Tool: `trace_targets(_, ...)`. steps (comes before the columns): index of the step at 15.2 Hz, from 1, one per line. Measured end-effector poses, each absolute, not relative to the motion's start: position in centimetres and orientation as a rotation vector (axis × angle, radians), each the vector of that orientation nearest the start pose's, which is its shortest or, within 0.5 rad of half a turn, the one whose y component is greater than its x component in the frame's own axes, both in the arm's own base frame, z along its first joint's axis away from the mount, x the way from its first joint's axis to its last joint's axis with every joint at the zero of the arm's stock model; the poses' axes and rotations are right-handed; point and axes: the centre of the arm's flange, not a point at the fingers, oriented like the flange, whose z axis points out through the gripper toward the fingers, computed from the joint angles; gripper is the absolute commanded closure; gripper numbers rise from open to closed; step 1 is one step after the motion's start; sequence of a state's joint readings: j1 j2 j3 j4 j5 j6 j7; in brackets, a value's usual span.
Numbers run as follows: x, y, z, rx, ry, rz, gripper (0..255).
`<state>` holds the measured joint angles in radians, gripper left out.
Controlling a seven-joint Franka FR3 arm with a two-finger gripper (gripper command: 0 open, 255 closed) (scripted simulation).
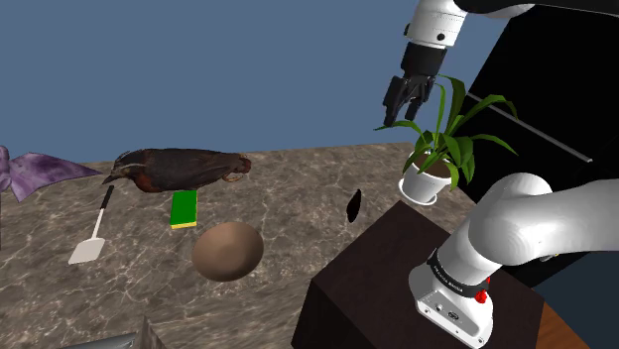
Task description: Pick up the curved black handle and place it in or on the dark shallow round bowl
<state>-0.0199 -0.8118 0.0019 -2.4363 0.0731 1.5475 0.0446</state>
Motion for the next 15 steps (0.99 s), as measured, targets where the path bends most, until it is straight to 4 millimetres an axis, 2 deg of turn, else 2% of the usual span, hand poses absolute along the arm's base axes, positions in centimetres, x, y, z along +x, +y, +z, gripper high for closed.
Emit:
trace_targets(2,29.9,0.3,55.4,-3.073,0.072,0.138,0)
trace_targets(4,31.4,0.5,53.4,-3.090,-0.021,0.199,0)
trace_targets(8,34.8,1.6,48.2,-3.115,-0.254,0.352,0)
trace_targets(15,38.6,4.0,38.4,-3.095,-0.686,0.631,0)
